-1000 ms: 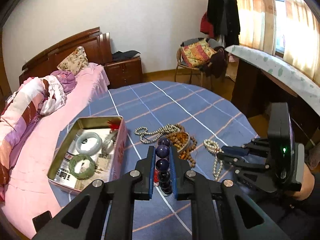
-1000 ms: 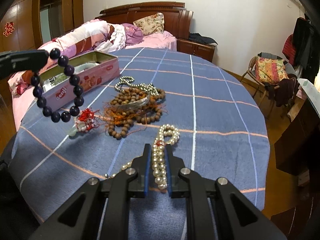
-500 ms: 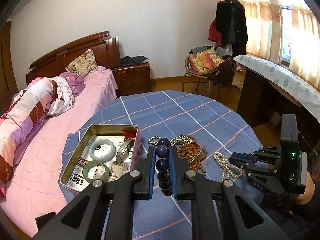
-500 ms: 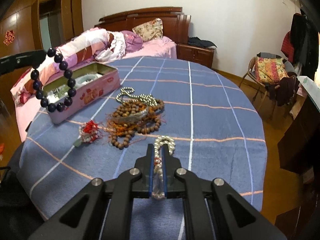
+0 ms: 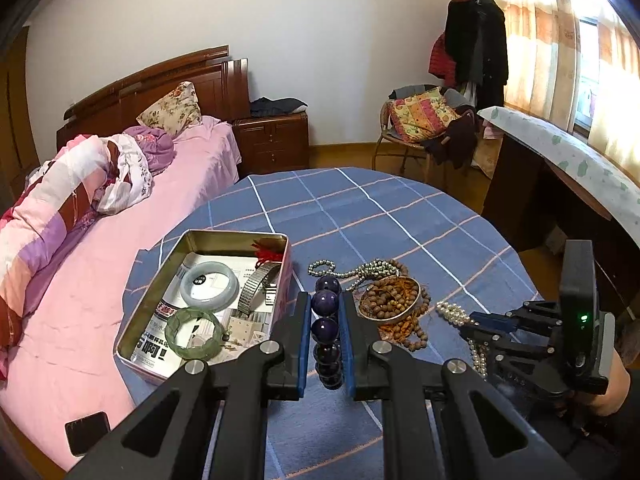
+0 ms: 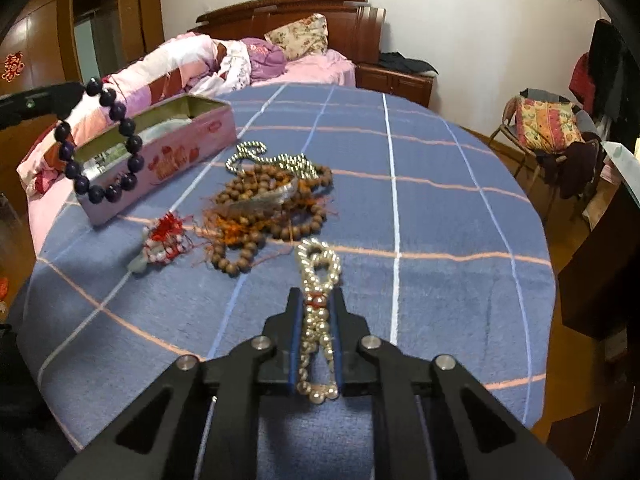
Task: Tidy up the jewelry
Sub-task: 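Carry the pearl necklace and purple bracelet over the pink tin with both tools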
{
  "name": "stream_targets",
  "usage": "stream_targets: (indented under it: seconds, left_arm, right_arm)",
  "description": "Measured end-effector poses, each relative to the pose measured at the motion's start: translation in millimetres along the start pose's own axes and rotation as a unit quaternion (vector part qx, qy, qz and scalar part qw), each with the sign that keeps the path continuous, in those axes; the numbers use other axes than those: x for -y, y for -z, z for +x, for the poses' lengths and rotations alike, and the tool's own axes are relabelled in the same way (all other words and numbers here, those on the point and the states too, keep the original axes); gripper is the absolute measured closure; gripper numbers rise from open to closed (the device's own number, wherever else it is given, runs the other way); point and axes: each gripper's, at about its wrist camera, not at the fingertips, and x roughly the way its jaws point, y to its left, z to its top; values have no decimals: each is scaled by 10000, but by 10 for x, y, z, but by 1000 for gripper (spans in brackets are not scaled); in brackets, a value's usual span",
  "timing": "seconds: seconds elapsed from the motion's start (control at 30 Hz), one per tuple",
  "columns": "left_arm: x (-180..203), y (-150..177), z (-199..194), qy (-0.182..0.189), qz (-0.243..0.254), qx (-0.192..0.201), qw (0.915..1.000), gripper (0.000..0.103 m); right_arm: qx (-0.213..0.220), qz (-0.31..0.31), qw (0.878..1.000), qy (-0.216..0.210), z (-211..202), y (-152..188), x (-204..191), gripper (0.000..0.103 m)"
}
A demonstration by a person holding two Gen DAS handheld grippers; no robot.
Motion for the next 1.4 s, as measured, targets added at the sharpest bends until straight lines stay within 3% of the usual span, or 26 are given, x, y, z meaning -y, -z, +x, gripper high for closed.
stream_targets:
  seconds: [0.03,0.07,0.73,1.4]
  left_arm:
    - [-14,-16,-20,-11,0,32,10000,90]
    - [-35,-33,-46,-31,-9,72,10000,90]
    - [-589,-298,-361,-446,-436,546,9966,90]
    - [-1077,-234,-127,-766,-839,322,9930,90]
  right_arm:
    - [71,1,10000,-9,-41,-18,3,88]
    - [162,10,9999,-12,-108,-46,10,95]
    - [1045,-367,9935,-278,-560,-654,-276,95]
    - [1577,-1038,9800,-633,-557,-1335,-897,95]
